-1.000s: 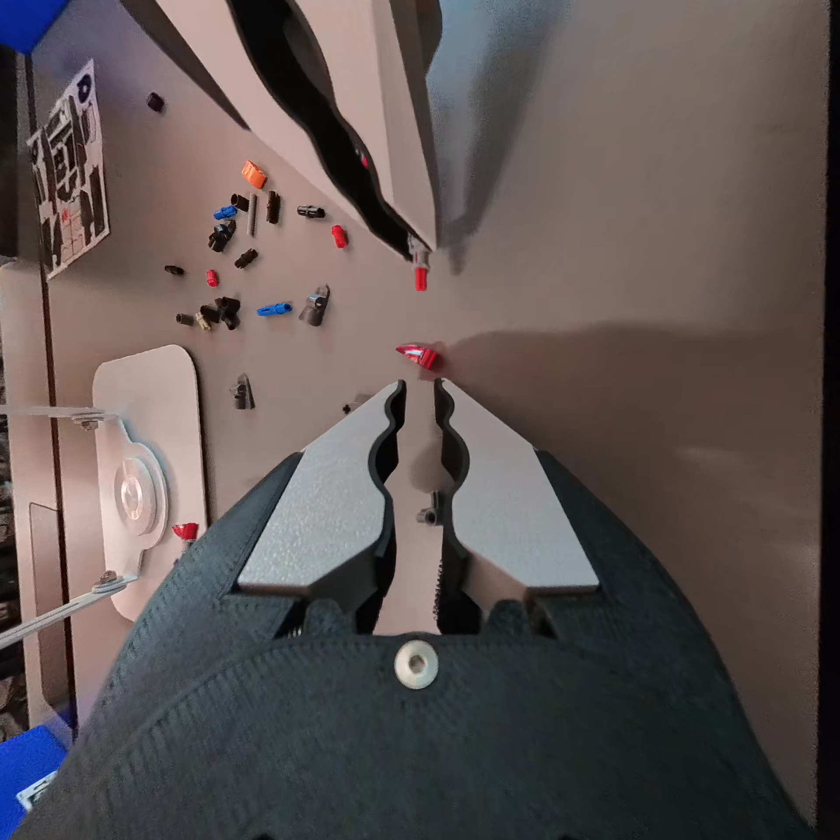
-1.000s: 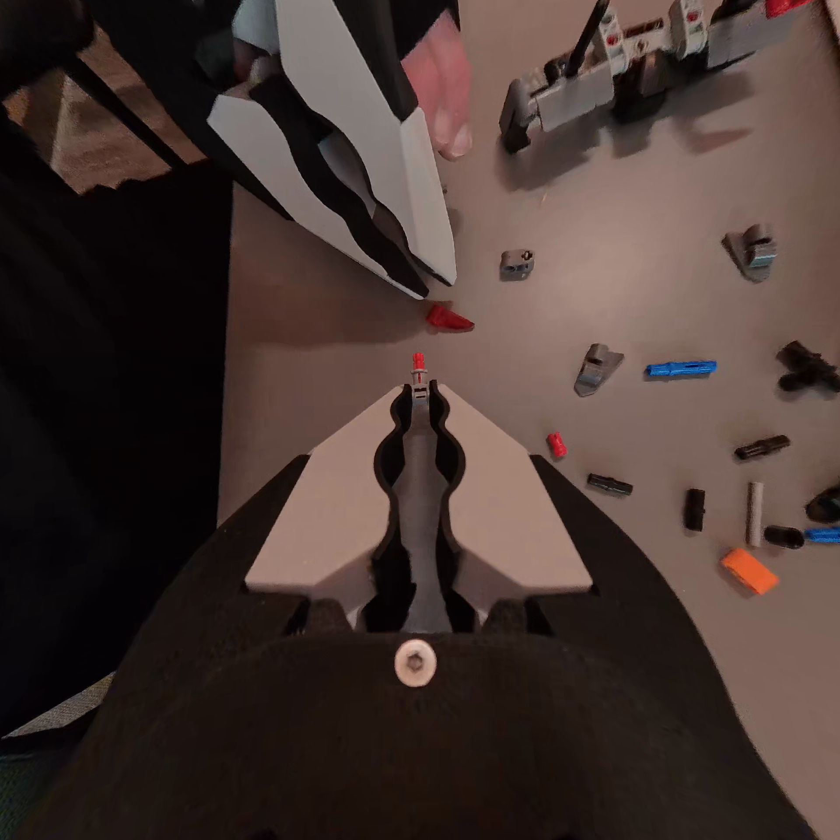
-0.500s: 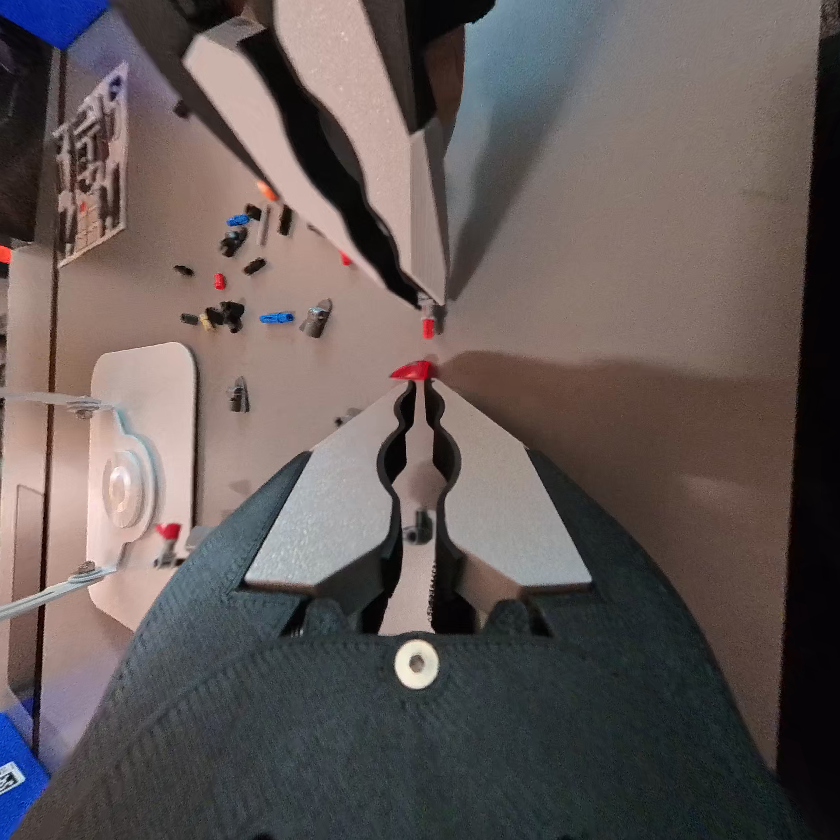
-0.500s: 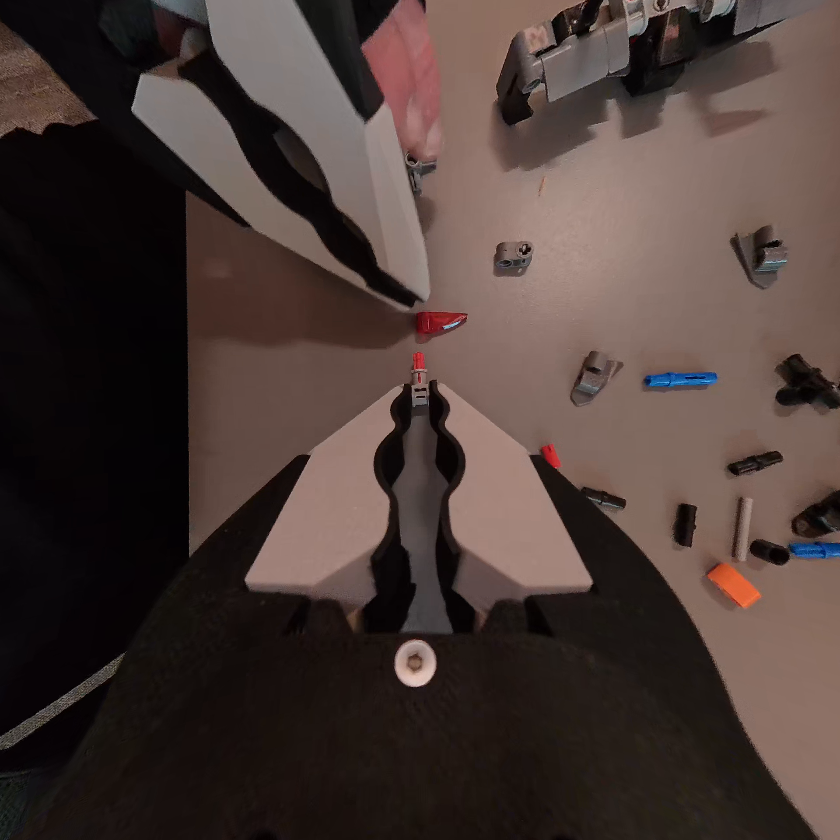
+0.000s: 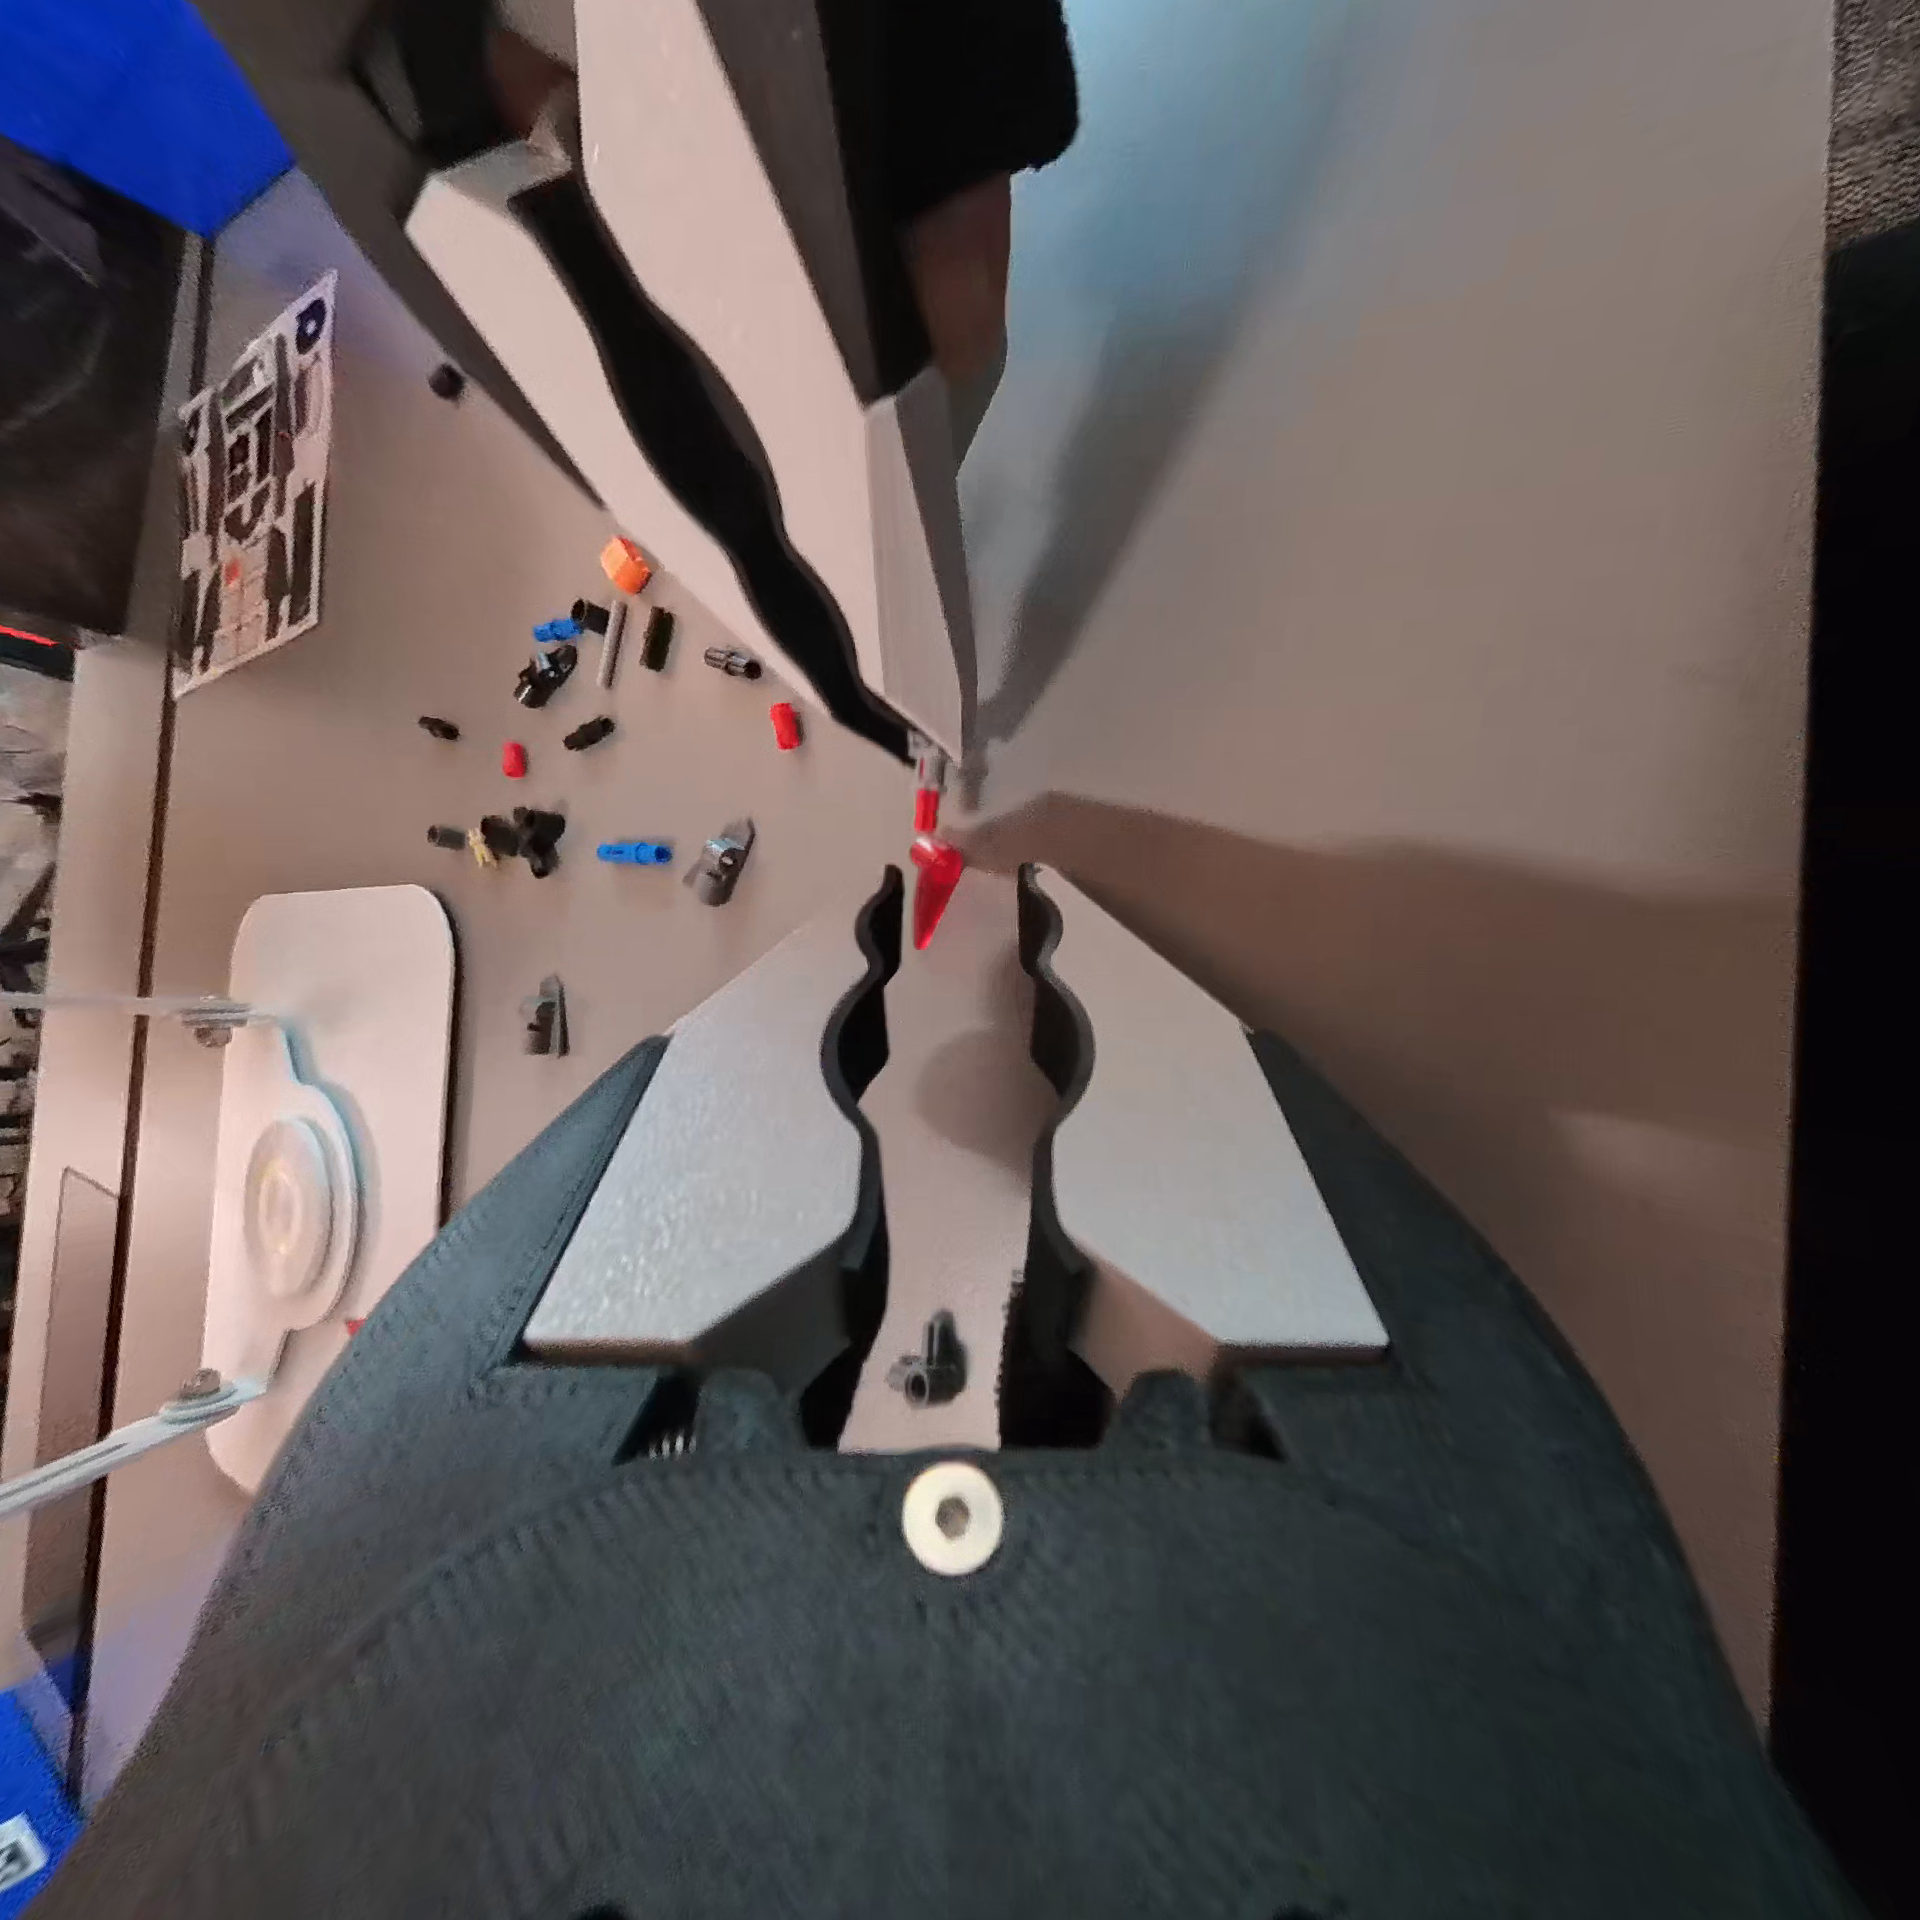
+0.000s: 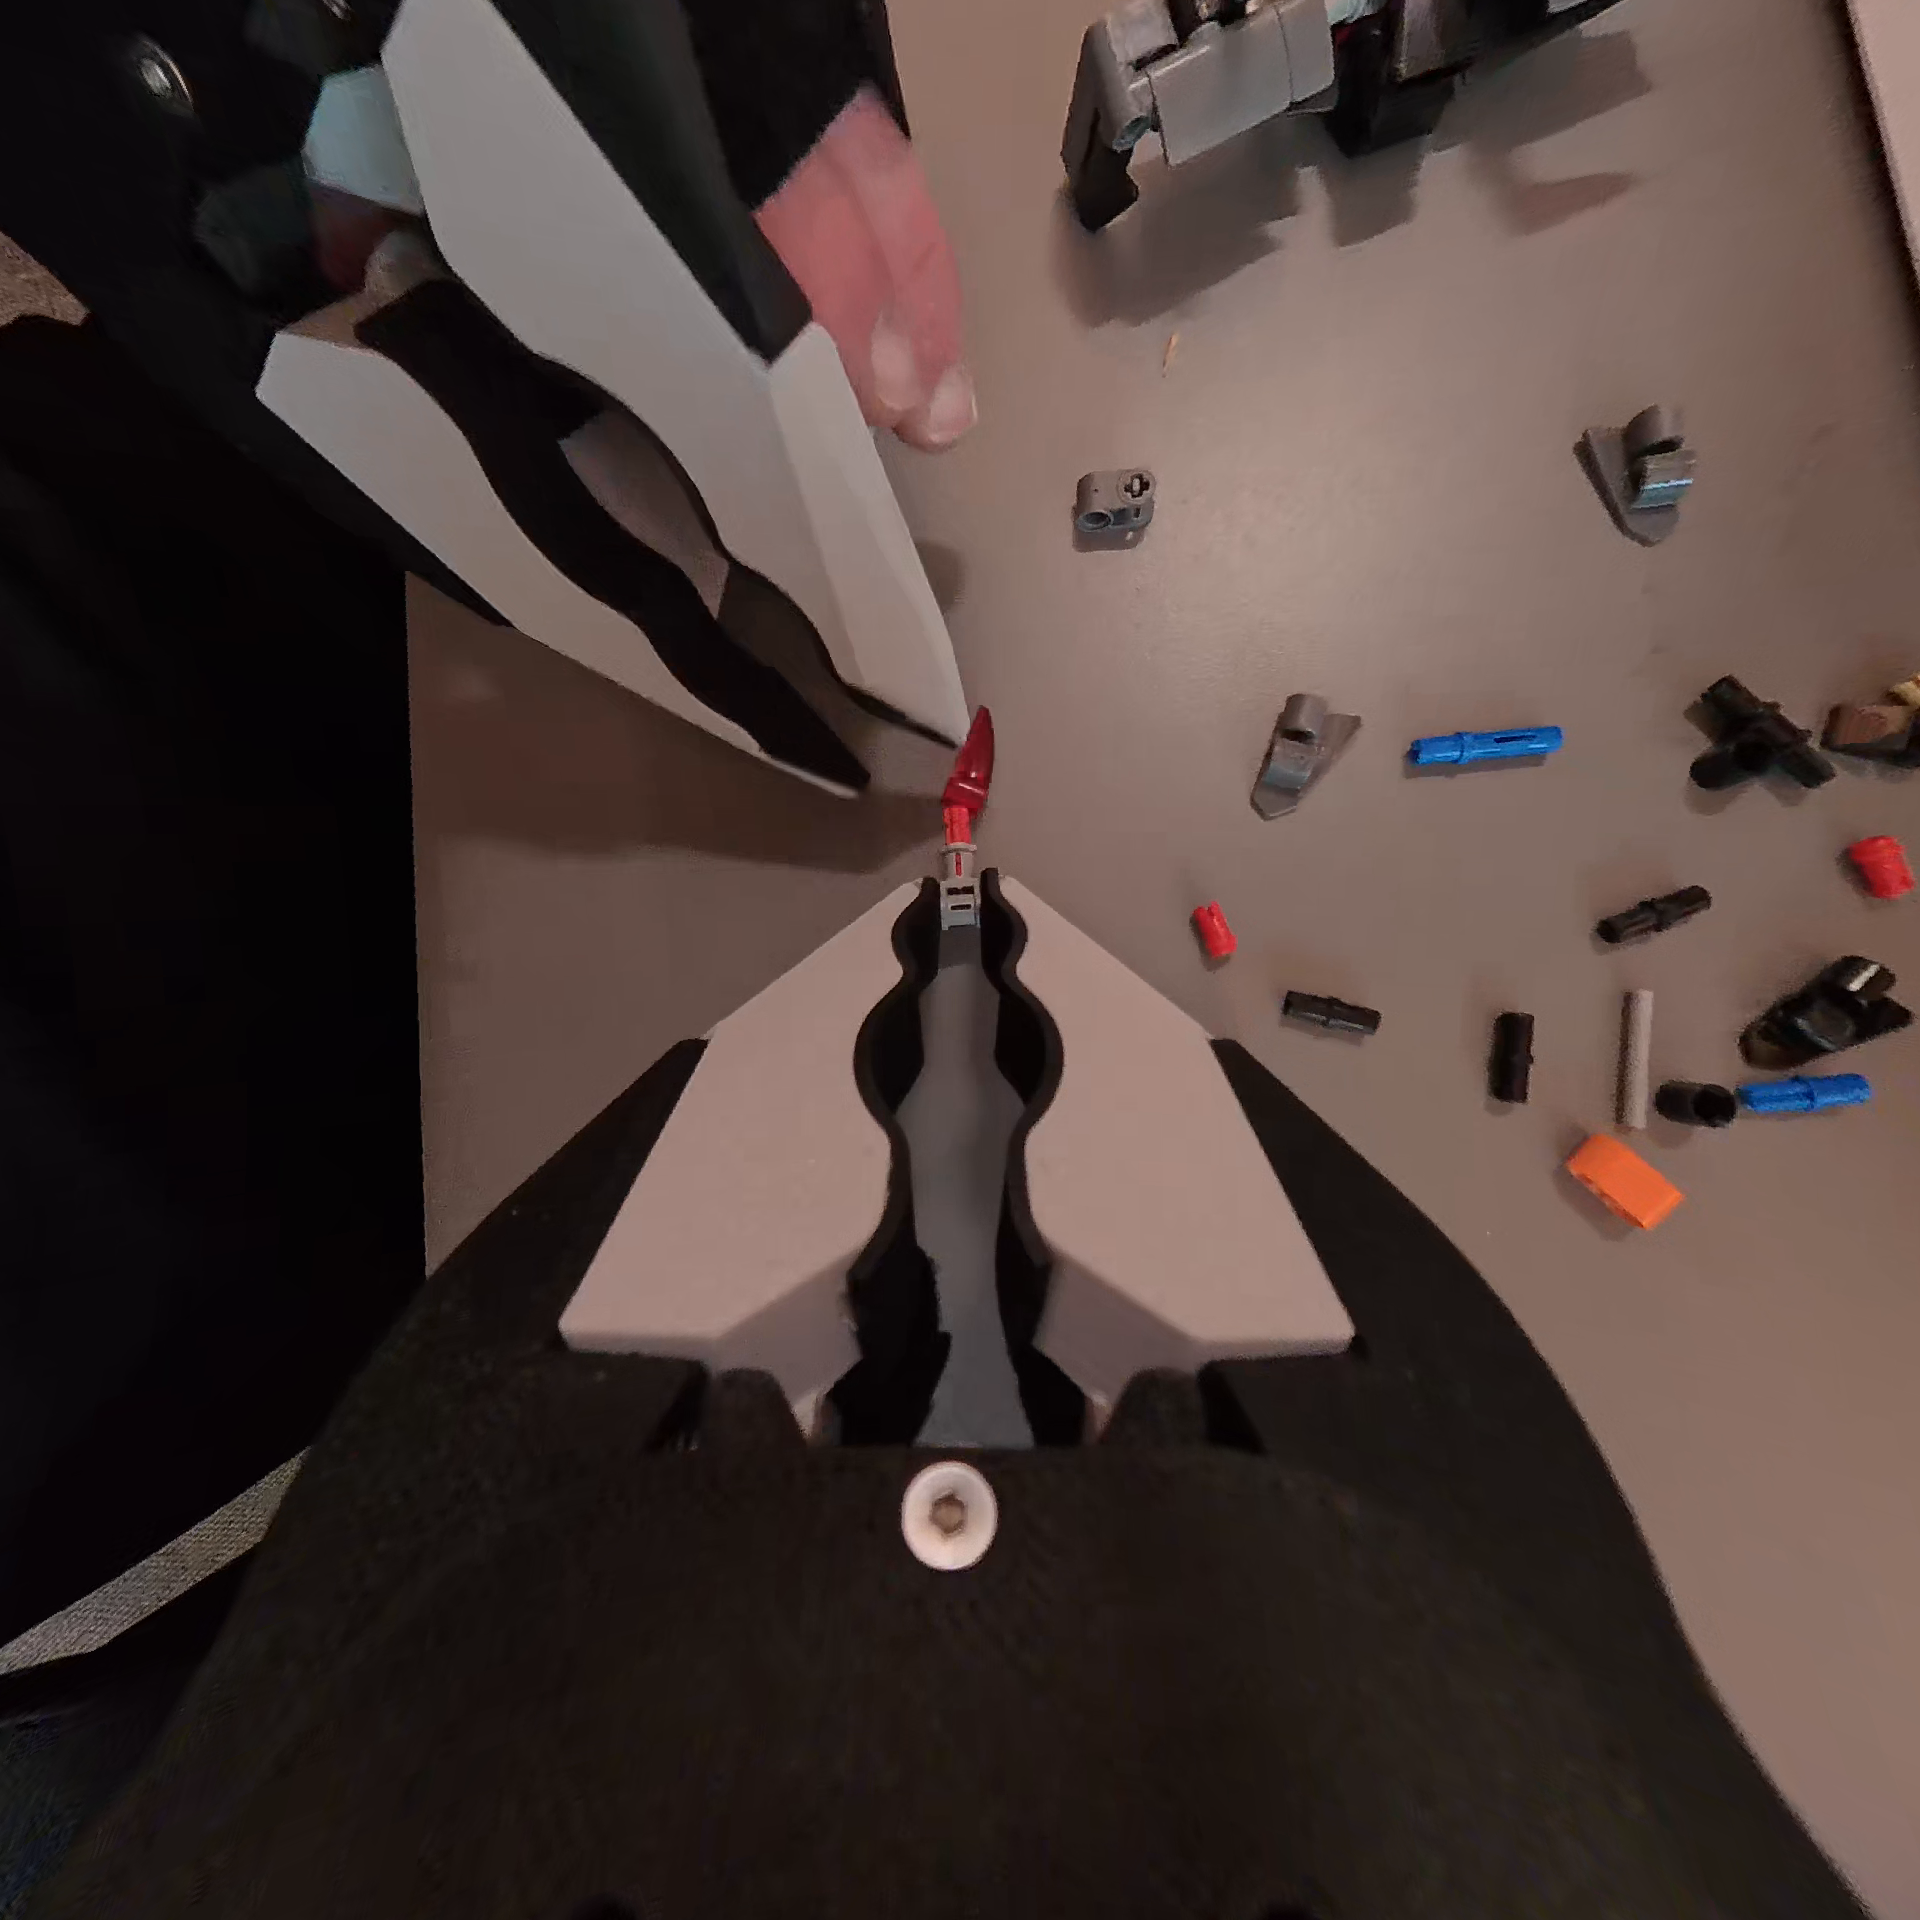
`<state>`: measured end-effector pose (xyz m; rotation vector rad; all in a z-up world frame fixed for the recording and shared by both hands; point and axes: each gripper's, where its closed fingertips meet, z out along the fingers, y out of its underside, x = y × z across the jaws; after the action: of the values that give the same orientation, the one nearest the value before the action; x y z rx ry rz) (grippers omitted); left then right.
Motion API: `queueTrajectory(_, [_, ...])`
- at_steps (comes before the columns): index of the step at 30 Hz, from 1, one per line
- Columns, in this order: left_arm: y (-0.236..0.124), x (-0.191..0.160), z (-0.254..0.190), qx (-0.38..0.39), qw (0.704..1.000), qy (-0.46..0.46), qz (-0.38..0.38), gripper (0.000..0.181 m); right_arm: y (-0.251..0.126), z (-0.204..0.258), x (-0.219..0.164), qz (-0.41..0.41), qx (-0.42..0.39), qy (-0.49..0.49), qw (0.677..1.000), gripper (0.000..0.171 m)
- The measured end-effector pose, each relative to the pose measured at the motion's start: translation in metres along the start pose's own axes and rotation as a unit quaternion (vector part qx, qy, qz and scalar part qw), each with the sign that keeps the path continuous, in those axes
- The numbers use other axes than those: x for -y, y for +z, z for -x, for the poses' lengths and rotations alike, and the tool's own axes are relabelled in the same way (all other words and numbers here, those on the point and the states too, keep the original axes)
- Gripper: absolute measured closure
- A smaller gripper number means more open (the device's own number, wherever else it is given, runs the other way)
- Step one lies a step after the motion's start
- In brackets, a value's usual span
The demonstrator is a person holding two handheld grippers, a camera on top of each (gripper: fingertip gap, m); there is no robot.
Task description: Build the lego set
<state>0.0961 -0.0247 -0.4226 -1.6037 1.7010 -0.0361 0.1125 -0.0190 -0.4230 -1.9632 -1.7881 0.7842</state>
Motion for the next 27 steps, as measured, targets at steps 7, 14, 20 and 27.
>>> queueTrajectory(7, [-0.013,-0.018,0.019,0.004,1.000,-0.025,0.016,0.160,-0.007,0.001,-0.008,-0.001,-0.005,0.005,1.000,0.166])
queueTrajectory(14, [0.005,-0.013,0.013,-0.022,0.999,-0.010,0.026,0.163,-0.005,0.007,-0.011,0.006,0.000,0.003,1.000,0.166])
queueTrajectory(20, [0.006,-0.011,0.004,-0.049,0.998,-0.029,0.031,0.174,0.001,0.012,-0.010,0.009,0.010,-0.005,1.000,0.166])
queueTrajectory(27, [0.003,-0.011,0.000,-0.042,0.998,-0.045,0.029,0.173,0.003,0.012,-0.009,0.003,0.015,-0.004,1.000,0.166])
